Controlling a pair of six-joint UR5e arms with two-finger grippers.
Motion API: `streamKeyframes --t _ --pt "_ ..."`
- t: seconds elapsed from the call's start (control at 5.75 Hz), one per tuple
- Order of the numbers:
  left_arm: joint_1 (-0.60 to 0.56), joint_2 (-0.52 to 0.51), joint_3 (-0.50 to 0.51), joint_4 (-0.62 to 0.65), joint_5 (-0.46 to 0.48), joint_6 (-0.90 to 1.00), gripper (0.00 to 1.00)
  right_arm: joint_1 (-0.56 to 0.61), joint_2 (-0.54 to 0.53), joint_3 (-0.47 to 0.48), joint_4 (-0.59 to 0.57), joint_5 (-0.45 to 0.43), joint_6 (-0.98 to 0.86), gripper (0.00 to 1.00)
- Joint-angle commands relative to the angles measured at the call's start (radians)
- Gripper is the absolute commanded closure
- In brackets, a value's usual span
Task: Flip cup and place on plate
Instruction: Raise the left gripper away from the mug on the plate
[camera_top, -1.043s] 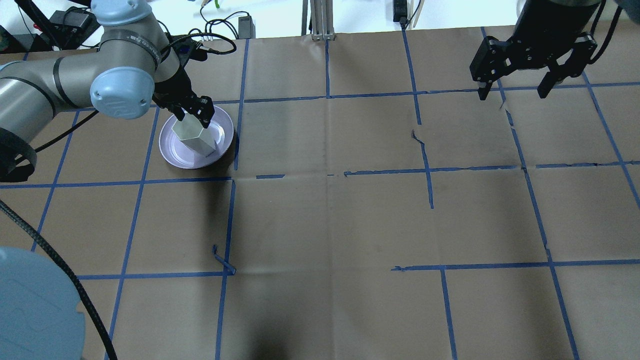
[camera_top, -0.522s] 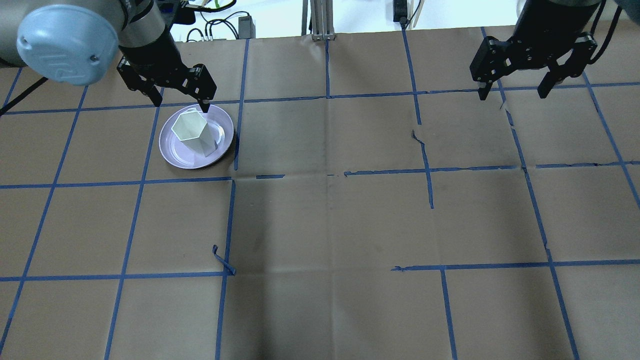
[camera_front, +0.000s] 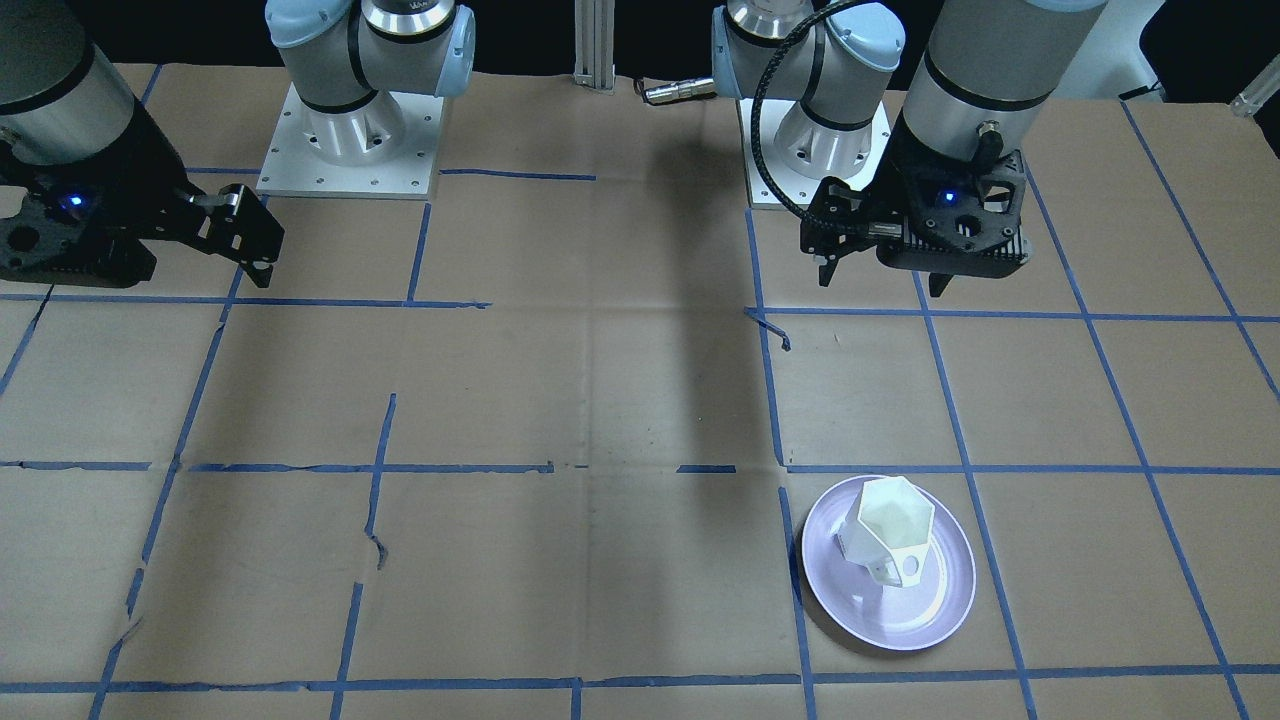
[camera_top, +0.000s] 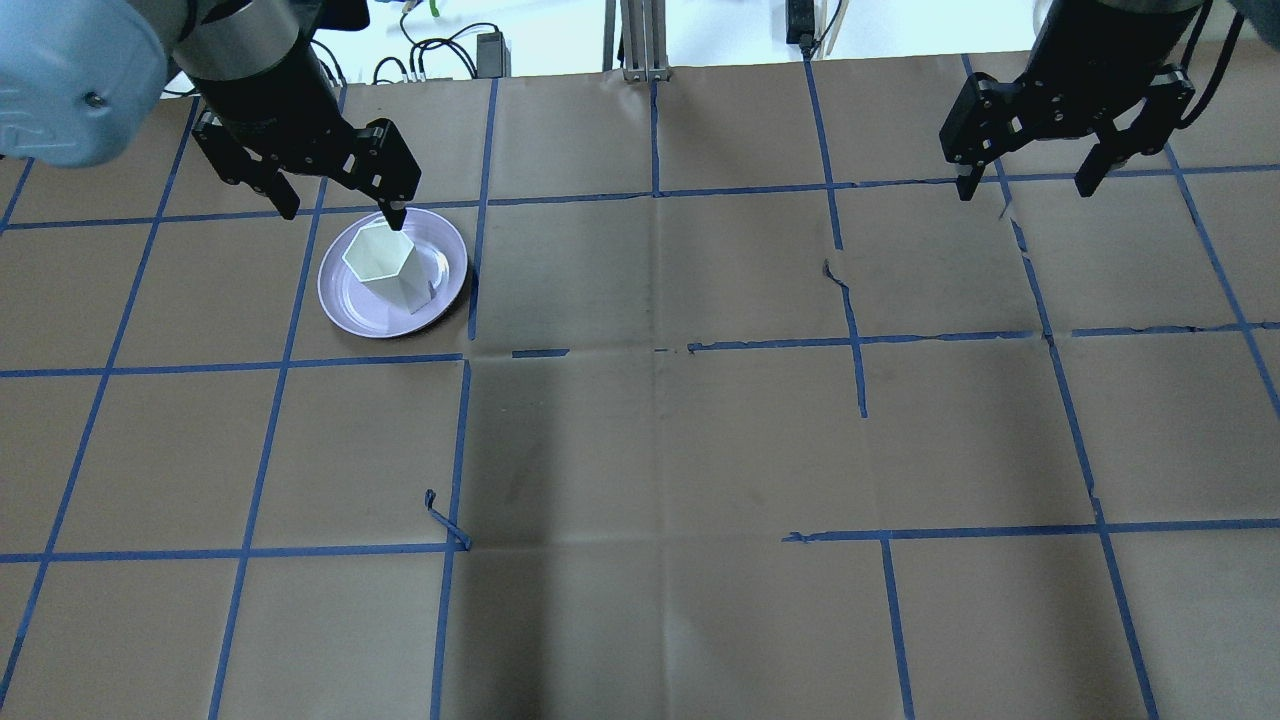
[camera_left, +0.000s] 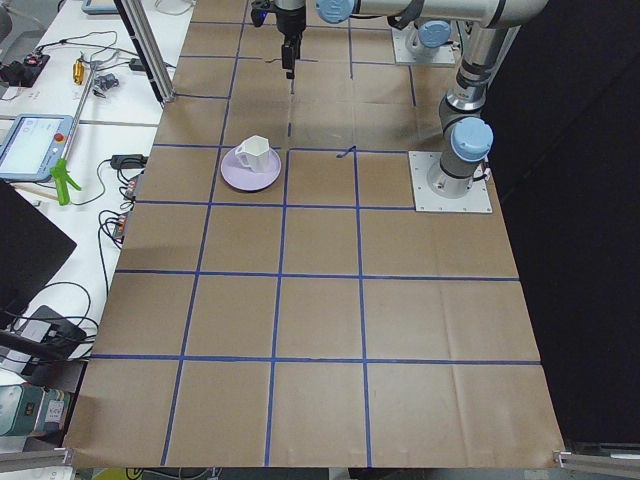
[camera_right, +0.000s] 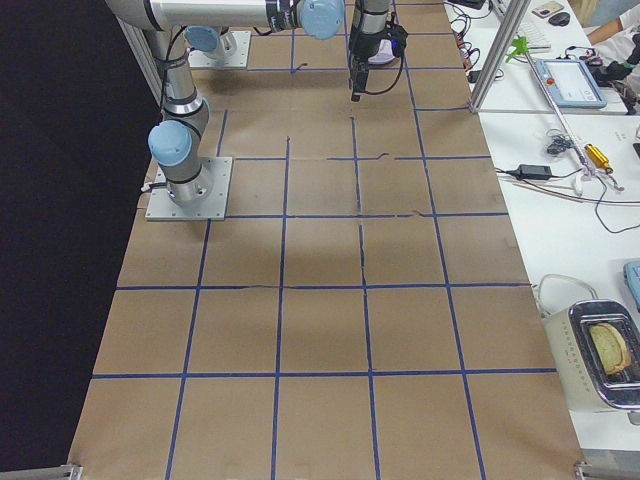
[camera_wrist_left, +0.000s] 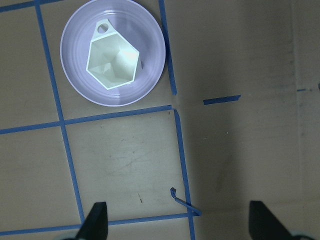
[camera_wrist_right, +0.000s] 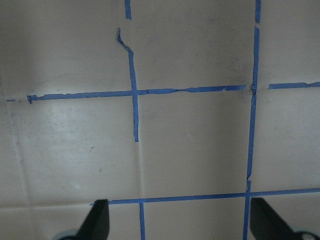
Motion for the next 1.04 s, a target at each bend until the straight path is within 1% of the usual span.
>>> streamKeyframes --t 0.0,0.17,0.7,0.87 --pt "0.014 -0.012 -0.005 0.044 -0.023 -0.055 0.01 0.000 0.000 0.000 0.000 0.000 0.000 0.00" --pt "0.017 -0.015 0.016 0.043 -0.035 -0.052 0.01 0.000 0.000 0.000 0.000 0.000 0.000 0.00" --pt "0.021 -0.009 0.014 0.052 -0.038 -0.038 0.01 0.000 0.000 0.000 0.000 0.000 0.000 0.00" --pt "0.043 -0.001 0.006 0.049 -0.041 -0.035 0.01 0.000 0.000 0.000 0.000 0.000 0.000 0.00"
